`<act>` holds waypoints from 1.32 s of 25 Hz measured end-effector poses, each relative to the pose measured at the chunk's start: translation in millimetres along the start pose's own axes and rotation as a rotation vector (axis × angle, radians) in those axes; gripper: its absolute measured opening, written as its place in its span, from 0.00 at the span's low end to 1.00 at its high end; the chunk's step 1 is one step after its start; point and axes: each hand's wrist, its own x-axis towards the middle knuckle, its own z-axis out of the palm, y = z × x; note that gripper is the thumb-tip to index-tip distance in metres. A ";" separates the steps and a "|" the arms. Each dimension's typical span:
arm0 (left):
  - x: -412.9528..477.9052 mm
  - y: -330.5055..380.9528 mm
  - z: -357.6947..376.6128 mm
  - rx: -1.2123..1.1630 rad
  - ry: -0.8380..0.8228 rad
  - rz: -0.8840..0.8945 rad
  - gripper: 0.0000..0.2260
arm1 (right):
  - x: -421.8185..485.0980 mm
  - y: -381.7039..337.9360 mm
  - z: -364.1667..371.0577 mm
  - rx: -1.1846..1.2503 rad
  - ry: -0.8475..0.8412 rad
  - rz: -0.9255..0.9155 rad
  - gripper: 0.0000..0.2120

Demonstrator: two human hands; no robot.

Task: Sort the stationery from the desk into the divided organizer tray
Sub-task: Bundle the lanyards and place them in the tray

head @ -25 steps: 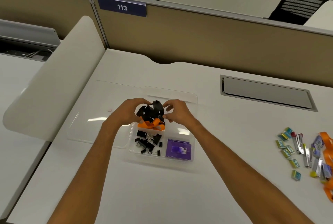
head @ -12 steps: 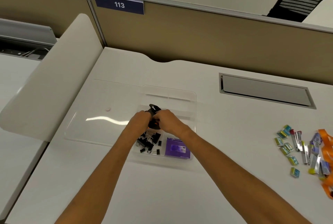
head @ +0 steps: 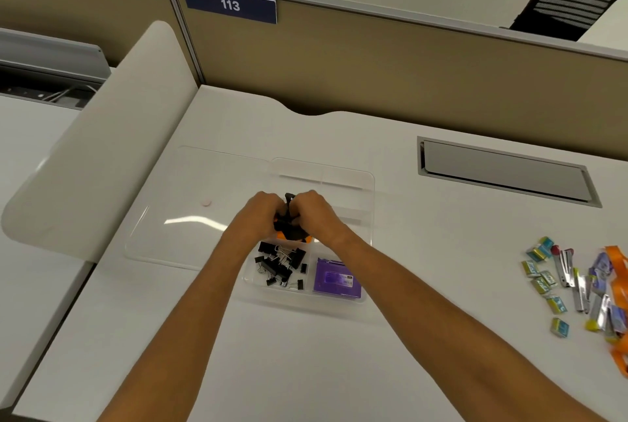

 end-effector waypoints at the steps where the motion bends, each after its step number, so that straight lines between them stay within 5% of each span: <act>1: 0.4 0.4 4.2 0.011 -0.003 0.010 0.11 | 0.7 4.9 -1.6 0.053 0.058 0.040 0.04; 4: 5.1 -5.0 7.4 -0.033 0.023 0.026 0.16 | 2.2 16.7 -5.8 0.155 0.166 0.126 0.10; 11: 10.7 -2.8 19.0 0.054 -0.027 0.035 0.11 | -3.8 14.8 -0.9 0.004 -0.040 -0.106 0.13; 14: 8.9 -3.7 4.0 -0.064 0.107 -0.079 0.14 | -10.9 17.8 -4.1 -0.046 -0.029 -0.146 0.16; 19: -8.5 6.8 9.8 -0.288 0.507 0.021 0.20 | -34.0 41.1 -16.5 0.186 0.199 -0.086 0.27; 26: -7.4 76.8 56.6 -0.072 0.522 0.023 0.34 | -96.9 104.3 -24.5 -0.109 0.418 0.103 0.37; 33: -1.9 195.3 99.9 0.055 0.468 0.077 0.34 | -185.6 197.2 -26.6 -0.139 0.475 0.317 0.39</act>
